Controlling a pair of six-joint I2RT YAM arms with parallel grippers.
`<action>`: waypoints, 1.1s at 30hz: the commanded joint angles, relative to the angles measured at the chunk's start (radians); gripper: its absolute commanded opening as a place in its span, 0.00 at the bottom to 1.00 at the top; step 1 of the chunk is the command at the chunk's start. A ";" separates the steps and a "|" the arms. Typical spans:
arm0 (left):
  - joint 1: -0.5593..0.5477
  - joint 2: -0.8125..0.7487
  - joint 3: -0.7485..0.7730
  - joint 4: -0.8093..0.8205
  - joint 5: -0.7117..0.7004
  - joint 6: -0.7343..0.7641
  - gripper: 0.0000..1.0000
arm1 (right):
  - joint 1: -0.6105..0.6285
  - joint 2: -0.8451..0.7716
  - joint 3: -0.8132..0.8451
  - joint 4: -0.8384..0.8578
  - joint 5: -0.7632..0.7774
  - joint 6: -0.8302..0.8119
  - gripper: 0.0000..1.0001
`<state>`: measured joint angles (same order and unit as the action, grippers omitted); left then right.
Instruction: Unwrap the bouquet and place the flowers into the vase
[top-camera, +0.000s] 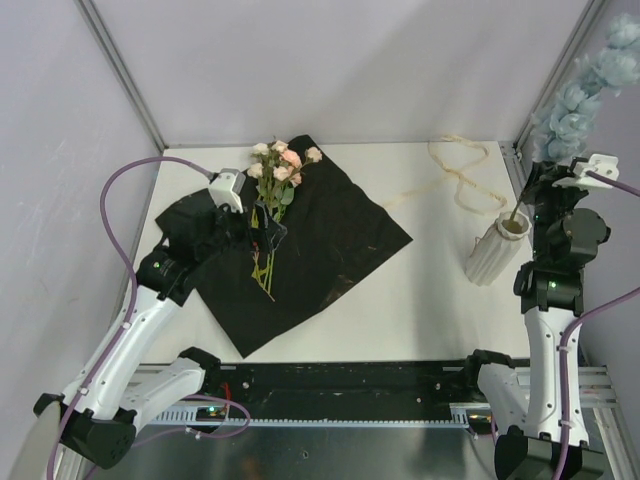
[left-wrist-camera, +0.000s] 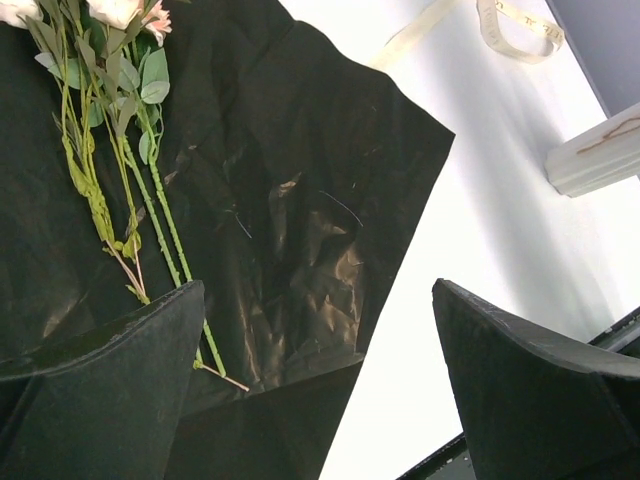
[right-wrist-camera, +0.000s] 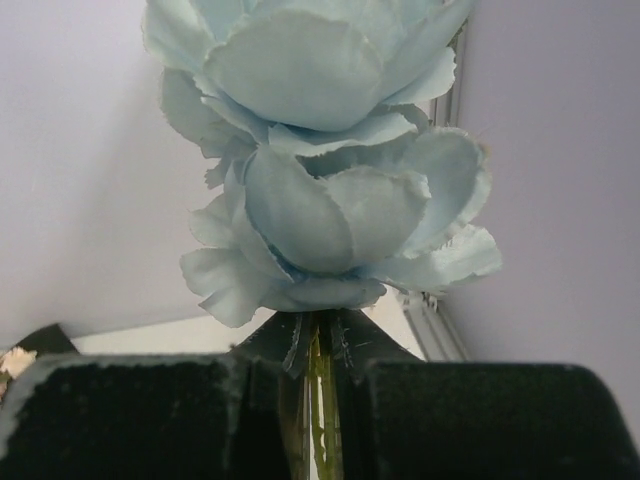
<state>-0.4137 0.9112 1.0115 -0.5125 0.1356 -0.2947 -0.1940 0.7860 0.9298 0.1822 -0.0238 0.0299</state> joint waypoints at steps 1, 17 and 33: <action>-0.004 0.005 0.017 -0.002 -0.026 0.022 1.00 | 0.008 -0.013 -0.056 -0.073 0.039 0.068 0.09; -0.005 0.024 0.024 -0.023 -0.055 0.023 1.00 | 0.029 -0.067 -0.096 -0.320 0.258 0.159 0.60; -0.004 0.099 0.047 -0.086 -0.171 0.011 1.00 | 0.122 -0.023 0.182 -0.694 0.311 0.286 0.92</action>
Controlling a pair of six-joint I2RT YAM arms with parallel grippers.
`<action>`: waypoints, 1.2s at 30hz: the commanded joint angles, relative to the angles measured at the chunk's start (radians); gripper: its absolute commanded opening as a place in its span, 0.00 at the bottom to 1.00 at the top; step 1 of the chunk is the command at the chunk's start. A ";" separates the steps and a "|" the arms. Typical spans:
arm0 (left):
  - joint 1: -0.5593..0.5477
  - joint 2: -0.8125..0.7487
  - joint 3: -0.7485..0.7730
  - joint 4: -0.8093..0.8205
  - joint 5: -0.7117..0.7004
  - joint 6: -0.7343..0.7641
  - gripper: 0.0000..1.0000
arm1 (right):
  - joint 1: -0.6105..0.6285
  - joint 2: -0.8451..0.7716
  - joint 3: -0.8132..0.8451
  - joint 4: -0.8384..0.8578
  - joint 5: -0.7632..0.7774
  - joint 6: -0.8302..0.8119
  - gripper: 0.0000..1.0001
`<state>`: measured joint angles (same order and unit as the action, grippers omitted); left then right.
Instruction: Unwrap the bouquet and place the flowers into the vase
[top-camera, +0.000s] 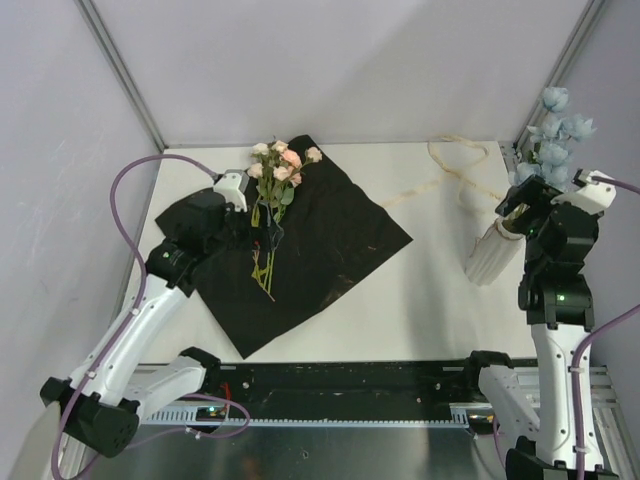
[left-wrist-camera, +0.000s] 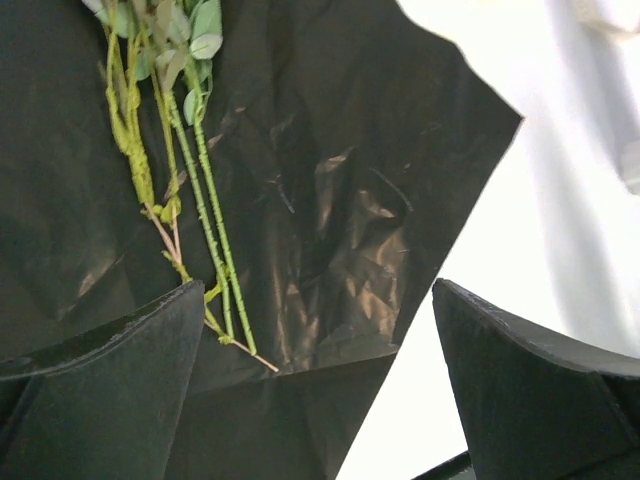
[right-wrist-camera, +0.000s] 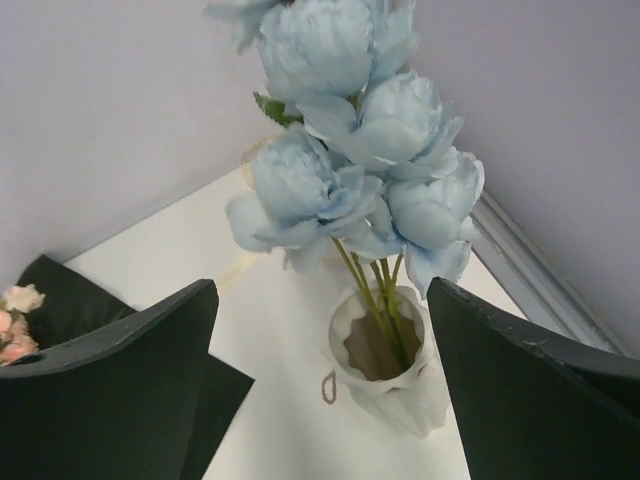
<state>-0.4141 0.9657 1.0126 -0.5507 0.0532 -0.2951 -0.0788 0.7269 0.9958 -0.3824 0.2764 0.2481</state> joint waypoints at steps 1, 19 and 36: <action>-0.003 0.065 0.056 -0.061 -0.107 0.010 1.00 | 0.010 0.058 0.152 -0.158 0.010 0.079 0.92; 0.128 0.315 0.095 -0.155 -0.083 -0.124 0.85 | 0.659 0.108 0.120 -0.030 0.160 -0.071 0.88; 0.146 0.810 0.402 -0.042 -0.157 -0.082 0.49 | 0.876 0.061 0.015 0.116 0.075 -0.067 0.86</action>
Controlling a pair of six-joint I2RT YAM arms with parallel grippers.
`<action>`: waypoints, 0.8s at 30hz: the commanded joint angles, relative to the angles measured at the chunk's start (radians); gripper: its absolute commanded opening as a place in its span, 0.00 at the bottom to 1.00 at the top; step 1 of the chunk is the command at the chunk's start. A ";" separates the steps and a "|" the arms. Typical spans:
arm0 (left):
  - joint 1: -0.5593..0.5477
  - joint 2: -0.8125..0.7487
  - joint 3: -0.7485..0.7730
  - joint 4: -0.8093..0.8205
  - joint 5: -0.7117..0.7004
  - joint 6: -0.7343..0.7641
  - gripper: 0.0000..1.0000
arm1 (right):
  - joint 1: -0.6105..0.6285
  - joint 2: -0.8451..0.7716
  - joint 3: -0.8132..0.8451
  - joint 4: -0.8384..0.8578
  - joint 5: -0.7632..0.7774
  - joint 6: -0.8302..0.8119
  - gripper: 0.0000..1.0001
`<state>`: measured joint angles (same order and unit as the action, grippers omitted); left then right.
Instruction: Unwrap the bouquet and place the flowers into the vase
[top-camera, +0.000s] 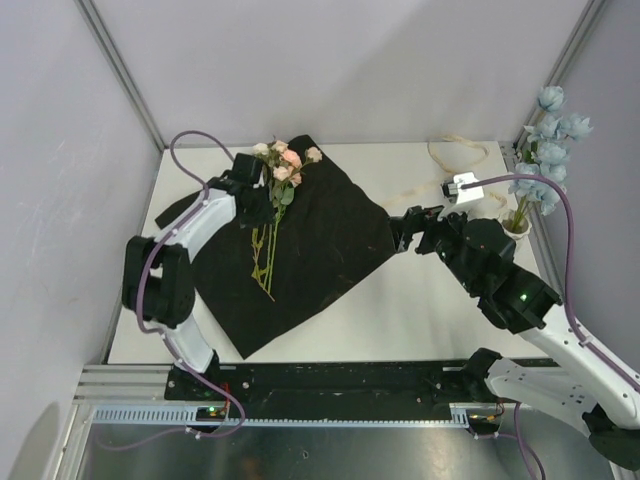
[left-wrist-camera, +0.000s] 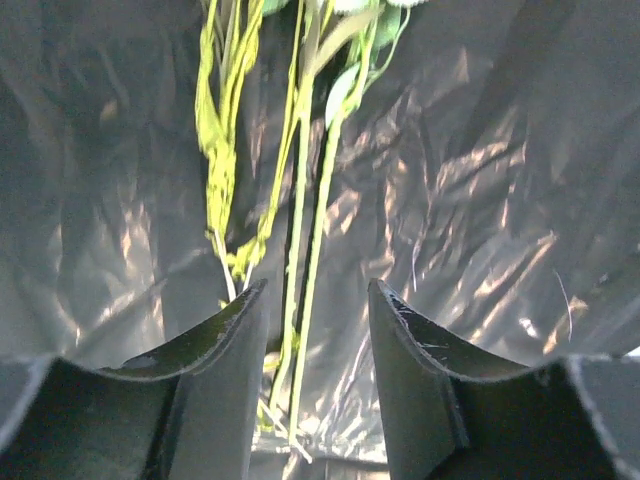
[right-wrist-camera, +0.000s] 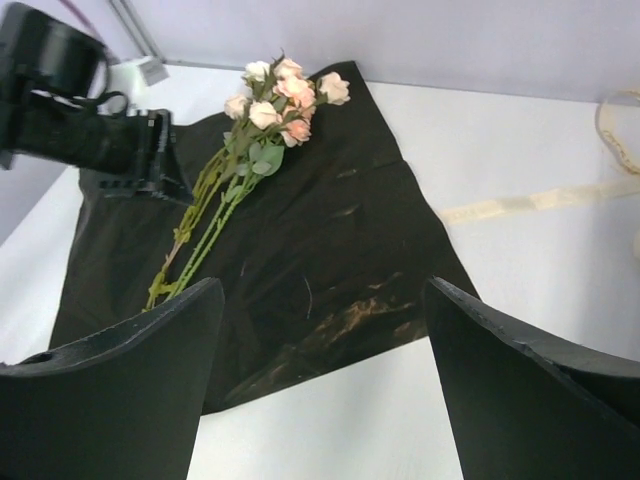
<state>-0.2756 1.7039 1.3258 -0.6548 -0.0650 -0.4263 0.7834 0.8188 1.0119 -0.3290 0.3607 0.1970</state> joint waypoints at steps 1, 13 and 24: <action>0.010 0.098 0.104 0.064 -0.041 0.058 0.48 | 0.015 -0.040 -0.003 0.063 -0.008 -0.018 0.86; 0.026 0.292 0.206 0.068 -0.067 0.117 0.41 | 0.015 -0.112 -0.030 0.073 0.010 -0.053 0.87; 0.038 0.357 0.239 0.069 -0.039 0.135 0.18 | 0.014 -0.123 -0.034 0.073 0.020 -0.063 0.88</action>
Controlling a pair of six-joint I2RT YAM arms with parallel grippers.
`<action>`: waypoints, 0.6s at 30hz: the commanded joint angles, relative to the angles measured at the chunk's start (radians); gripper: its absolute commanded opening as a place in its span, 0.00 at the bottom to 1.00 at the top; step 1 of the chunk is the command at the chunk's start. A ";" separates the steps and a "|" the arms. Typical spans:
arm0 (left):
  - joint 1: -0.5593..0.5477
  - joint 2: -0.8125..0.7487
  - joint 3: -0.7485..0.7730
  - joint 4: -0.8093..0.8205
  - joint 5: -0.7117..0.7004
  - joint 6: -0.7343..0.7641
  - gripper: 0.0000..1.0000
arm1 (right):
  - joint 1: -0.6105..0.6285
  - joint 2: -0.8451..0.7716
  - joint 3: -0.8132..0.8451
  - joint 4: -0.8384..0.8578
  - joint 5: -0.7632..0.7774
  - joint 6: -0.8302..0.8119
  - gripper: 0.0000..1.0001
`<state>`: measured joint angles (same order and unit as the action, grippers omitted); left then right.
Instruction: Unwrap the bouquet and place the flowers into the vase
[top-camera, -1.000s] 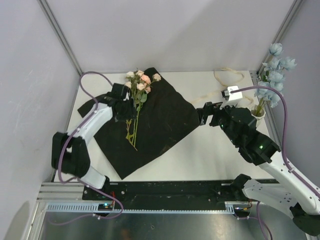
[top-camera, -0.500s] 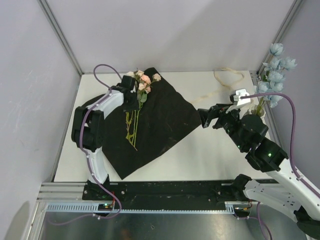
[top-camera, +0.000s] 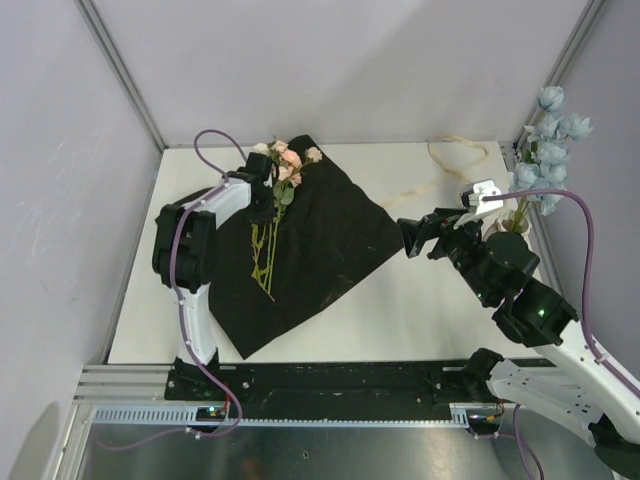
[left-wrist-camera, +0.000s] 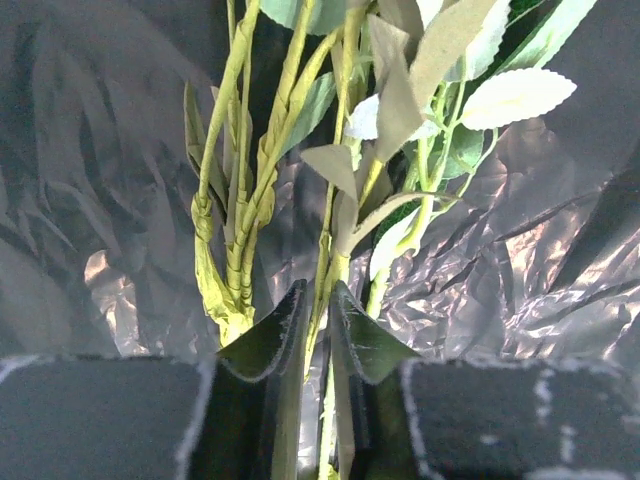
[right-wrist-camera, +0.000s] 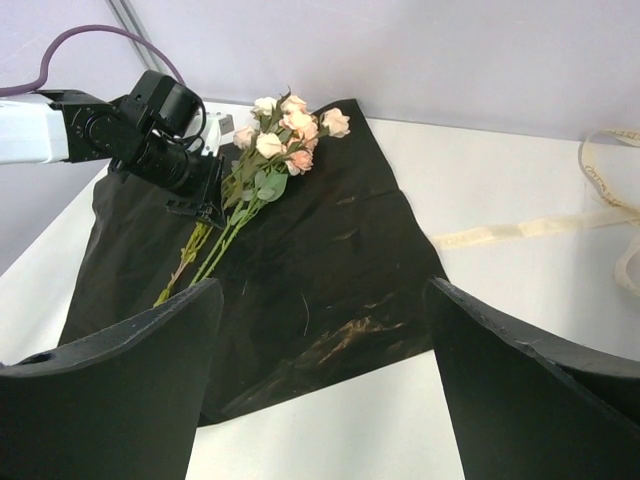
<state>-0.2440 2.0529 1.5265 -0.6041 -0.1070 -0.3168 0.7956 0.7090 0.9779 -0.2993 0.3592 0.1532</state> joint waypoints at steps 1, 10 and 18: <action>0.006 0.002 0.037 0.017 0.008 0.025 0.15 | 0.001 -0.013 -0.001 0.043 0.023 -0.020 0.88; 0.006 -0.145 0.009 0.015 0.027 -0.004 0.00 | 0.000 0.005 -0.006 0.058 0.015 -0.015 0.88; 0.006 -0.265 -0.045 0.015 0.039 -0.021 0.00 | 0.001 0.043 -0.014 0.087 -0.018 0.022 0.88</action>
<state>-0.2417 1.8778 1.5097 -0.6052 -0.0910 -0.3168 0.7952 0.7353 0.9676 -0.2790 0.3576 0.1543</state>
